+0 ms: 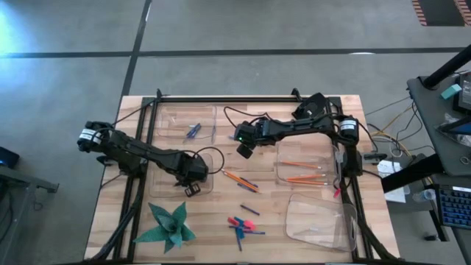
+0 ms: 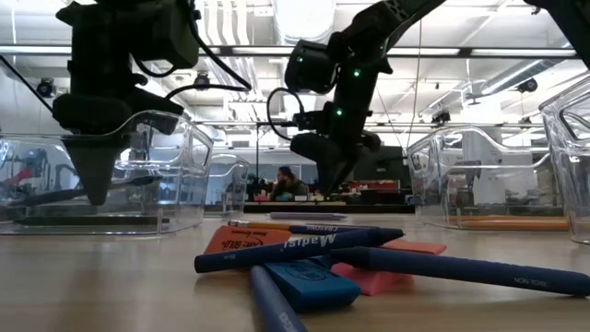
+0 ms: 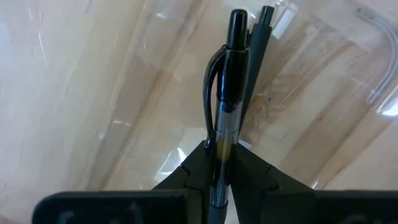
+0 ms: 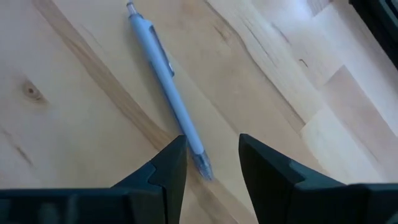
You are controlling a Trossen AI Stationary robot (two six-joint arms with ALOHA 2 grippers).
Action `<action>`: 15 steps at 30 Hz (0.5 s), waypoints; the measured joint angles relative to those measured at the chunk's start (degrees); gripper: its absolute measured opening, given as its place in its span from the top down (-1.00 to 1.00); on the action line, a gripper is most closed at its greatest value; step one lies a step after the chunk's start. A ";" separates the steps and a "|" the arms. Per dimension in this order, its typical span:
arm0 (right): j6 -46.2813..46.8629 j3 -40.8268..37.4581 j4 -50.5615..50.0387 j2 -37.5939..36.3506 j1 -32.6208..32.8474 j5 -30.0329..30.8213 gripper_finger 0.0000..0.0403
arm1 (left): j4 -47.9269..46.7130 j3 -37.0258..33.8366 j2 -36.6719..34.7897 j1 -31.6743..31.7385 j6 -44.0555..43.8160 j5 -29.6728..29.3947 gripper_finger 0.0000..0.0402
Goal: Sort crayons/erasers/pens/pencils in bins
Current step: Put the black pen into the middle left transparent bin
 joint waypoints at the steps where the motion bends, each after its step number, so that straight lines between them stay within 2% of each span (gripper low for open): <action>1: 0.07 0.00 0.27 0.18 -0.05 0.00 0.32 | 0.00 0.00 0.00 0.00 -0.06 0.10 0.87; 15: 0.11 -0.09 0.63 3.02 -0.12 -0.51 0.32 | 0.13 -1.82 0.00 -0.22 -7.95 1.75 0.87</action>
